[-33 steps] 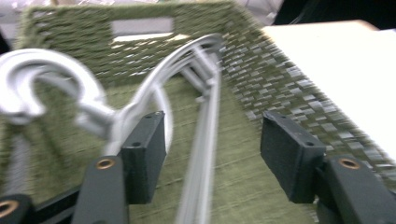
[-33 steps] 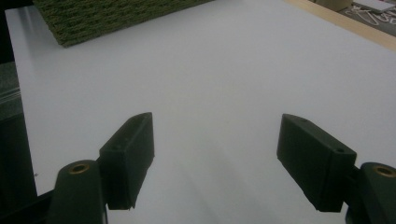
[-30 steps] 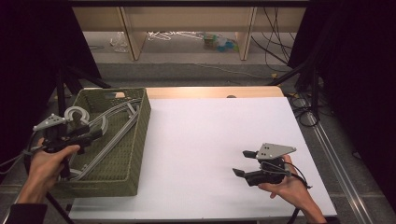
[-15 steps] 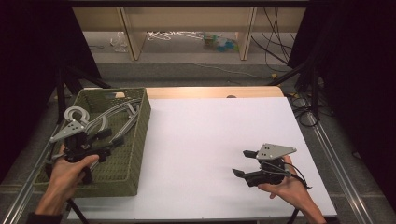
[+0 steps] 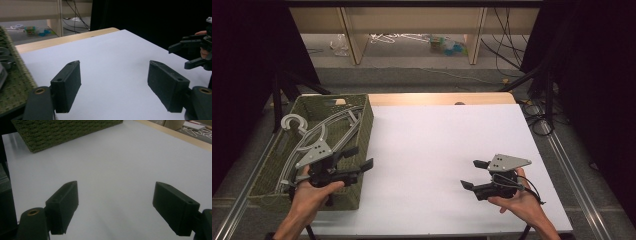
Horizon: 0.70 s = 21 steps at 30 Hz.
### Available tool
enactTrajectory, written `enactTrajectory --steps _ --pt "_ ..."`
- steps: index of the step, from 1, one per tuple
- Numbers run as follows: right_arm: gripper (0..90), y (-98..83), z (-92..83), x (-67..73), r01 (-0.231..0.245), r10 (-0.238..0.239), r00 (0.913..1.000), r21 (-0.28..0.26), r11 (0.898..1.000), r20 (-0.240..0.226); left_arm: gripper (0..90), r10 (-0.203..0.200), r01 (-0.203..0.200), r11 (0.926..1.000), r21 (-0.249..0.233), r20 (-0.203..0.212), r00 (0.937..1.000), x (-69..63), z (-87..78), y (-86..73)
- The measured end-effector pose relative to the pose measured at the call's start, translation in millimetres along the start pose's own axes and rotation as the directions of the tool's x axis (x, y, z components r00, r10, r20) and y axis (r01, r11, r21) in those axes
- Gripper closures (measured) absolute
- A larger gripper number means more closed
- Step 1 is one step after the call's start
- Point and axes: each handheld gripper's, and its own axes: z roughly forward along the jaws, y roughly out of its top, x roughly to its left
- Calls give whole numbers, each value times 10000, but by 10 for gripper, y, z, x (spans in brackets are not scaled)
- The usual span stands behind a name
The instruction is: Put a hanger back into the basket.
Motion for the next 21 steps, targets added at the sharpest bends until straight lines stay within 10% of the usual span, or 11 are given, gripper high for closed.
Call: enactTrajectory --steps 21 --pt "210 -8 -83 212 -76 85 9999 -685 9976 124 241 664 -667 9978 -4 990 9929 -475 206 -415"
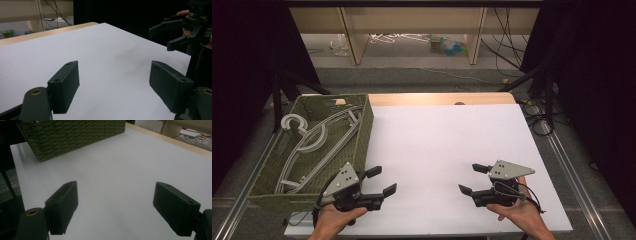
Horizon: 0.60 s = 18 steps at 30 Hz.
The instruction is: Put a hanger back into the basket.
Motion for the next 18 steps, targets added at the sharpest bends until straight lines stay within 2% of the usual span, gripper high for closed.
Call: enactTrajectory --steps 1,3,4,5,7,8,9,10,11,13,14,15,17,18 --pt "210 0 0 0 0 0 10000 0 10000 0 241 -89 89 10000 8 -81 9999 -18 5 -28" --pt "206 -29 -30 48 -114 115 9999 -148 9998 93 238 390 -386 9991 177 -244 9989 -34 7 -59" --pt "206 -29 -30 48 -114 115 9999 -148 9998 93 238 479 -475 9986 250 -163 9987 -33 8 -67" --pt "204 -45 -39 58 -114 116 9999 -180 9998 116 236 386 -383 9990 229 -117 9992 -32 5 -69" --pt "192 -85 -59 78 -105 110 9996 -196 9998 266 235 460 -459 9989 113 -140 9988 -24 -18 -56" --pt "186 -119 -69 88 -119 126 9995 -227 9997 287 233 328 -329 9995 -31 -220 9992 -11 -43 -52" --pt "186 -138 -70 100 -295 297 9995 -158 9994 139 233 362 -366 9992 -169 -254 9990 5 -54 -56" --pt "185 -151 -83 105 -344 344 9992 -38 9994 187 235 199 -206 9996 -180 -389 9990 1 -65 -61" --pt "184 -165 -91 102 -214 220 9991 -154 9997 364 235 207 -215 9996 -171 -420 9989 8 -69 -65" --pt "182 -175 -96 112 -289 293 9990 -118 9995 350 232 337 -344 9993 -165 -370 9987 21 -74 -65" --pt "177 -180 -100 115 -276 279 9991 -95 9996 313 232 207 -214 9996 -186 -378 9991 15 -75 -72" --pt "172 -185 -102 117 -206 214 9989 -191 9996 419 232 268 -274 9995 -163 -357 9990 15 -75 -74" --pt "170 -191 -109 136 -368 370 9991 -90 9993 214 231 232 -237 9996 -133 -357 9991 4 -76 -79" --pt "170 -194 -121 146 -330 335 9988 -153 9993 370 231 240 -245 9996 -134 -359 9991 2 -77 -80"
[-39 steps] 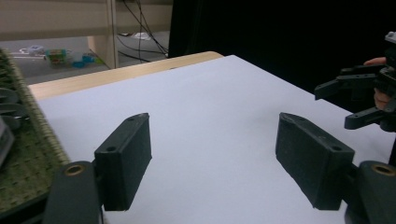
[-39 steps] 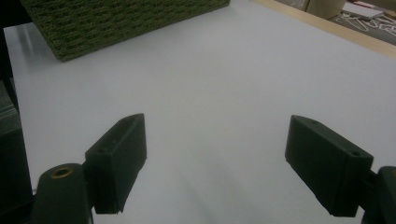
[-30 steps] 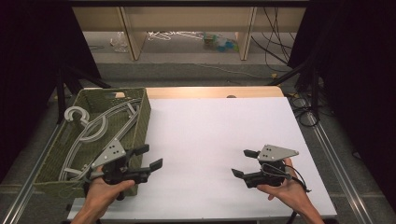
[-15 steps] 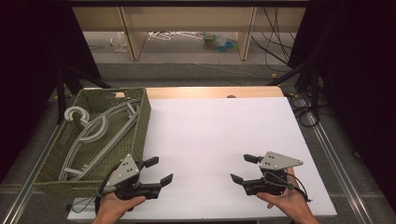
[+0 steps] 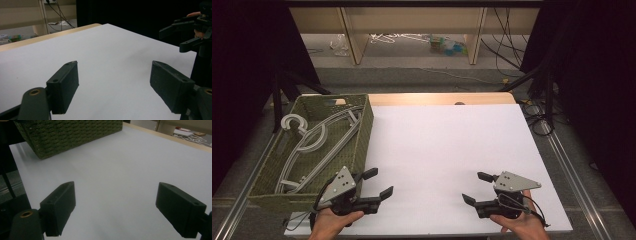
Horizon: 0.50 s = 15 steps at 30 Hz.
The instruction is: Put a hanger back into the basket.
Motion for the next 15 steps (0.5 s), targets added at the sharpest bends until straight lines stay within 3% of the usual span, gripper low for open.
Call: enactTrajectory --steps 6,12,15 --pt "170 -3 18 -13 66 -66 10000 -205 9998 -13 234 -26 26 10000 -12 94 10000 9 14 -7" --pt "171 2 9 -15 -61 61 9999 -30 10000 -125 230 126 -127 9999 47 172 9998 10 24 -13" --pt "170 3 6 -15 -43 43 10000 -66 10000 8 223 -13 13 10000 -13 220 9998 4 33 -20"
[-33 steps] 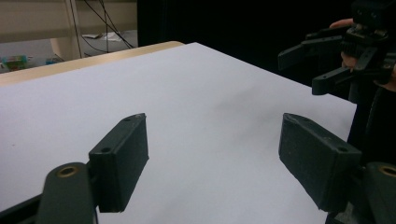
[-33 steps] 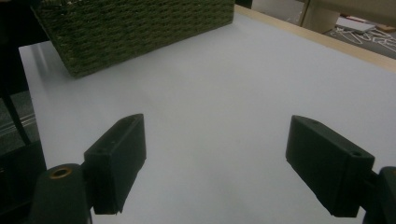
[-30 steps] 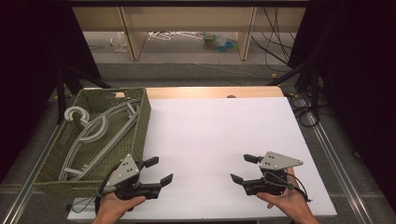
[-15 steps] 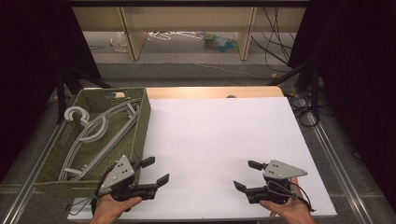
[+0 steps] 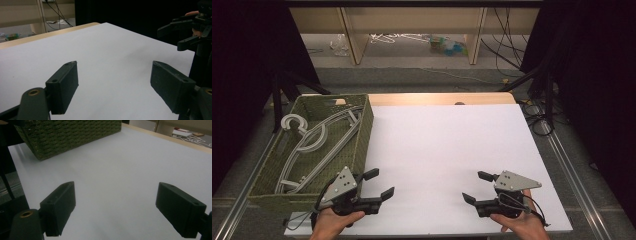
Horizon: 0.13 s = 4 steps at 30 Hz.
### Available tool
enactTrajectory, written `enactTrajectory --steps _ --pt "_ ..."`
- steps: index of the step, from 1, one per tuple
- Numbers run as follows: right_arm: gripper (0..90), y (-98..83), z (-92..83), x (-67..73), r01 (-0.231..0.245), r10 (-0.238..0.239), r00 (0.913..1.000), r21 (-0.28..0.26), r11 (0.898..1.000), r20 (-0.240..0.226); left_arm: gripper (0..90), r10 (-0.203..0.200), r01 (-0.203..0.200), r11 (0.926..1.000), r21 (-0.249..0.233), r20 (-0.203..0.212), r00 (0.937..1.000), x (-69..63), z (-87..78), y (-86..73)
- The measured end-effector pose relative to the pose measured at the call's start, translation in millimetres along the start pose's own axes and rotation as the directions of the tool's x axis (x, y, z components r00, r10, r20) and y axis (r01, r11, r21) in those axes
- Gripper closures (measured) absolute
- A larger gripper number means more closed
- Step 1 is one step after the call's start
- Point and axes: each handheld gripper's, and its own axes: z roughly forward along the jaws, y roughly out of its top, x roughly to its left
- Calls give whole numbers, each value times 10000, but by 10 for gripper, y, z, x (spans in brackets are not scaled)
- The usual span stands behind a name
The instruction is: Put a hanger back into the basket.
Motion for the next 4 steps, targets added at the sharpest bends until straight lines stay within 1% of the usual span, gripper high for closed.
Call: enactTrajectory --steps 1,2,3,4 --pt "170 0 2 0 17 -17 10000 13 10000 -5 222 204 -204 9997 100 -10 9998 5 -7 7" --pt "170 0 3 2 3 -3 10000 28 10000 -19 220 5 -5 10000 -6 58 10000 -3 2 0" --pt "171 0 6 3 10 -9 10000 30 10000 -41 209 -94 94 10000 2 -25 10000 -12 1 -2" --pt "171 0 6 3 10 -9 10000 30 10000 -41 209 54 -54 9999 99 -37 10000 -11 -4 3"
